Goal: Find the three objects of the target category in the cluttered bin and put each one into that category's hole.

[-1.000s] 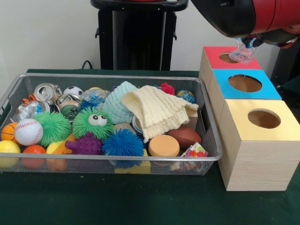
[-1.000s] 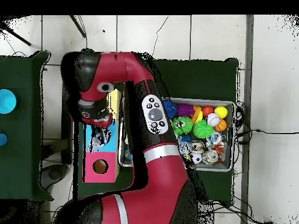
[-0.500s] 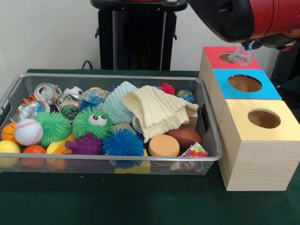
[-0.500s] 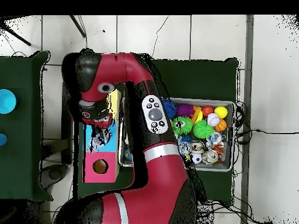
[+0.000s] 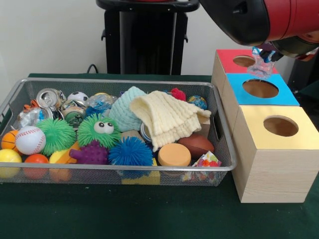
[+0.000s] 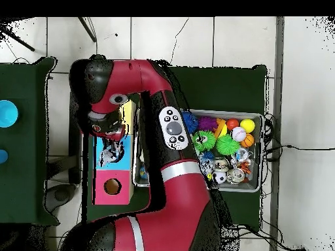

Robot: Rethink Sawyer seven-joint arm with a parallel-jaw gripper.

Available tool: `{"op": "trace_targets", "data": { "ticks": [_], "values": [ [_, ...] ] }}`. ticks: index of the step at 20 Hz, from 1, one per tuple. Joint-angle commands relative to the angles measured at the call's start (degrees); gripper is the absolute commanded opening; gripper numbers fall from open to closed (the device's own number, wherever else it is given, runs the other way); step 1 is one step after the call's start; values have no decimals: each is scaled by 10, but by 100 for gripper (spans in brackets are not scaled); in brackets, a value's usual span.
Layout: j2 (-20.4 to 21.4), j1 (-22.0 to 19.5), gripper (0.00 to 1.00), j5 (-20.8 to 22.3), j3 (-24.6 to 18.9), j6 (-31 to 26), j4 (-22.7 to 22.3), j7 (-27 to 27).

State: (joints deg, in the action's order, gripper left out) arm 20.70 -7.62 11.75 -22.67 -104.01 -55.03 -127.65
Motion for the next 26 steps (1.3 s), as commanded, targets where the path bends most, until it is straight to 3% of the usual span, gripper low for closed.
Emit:
{"op": "trace_targets", "data": {
  "ticks": [1,16,17,26],
  "values": [
    [8,0,0,-14,12,63,-60,-44],
    [-6,-4,0,0,11,75,-52,-17],
    [-7,-4,100,1,11,74,-51,-15],
    [-17,-3,100,12,12,75,-30,-11]
  ]
}}
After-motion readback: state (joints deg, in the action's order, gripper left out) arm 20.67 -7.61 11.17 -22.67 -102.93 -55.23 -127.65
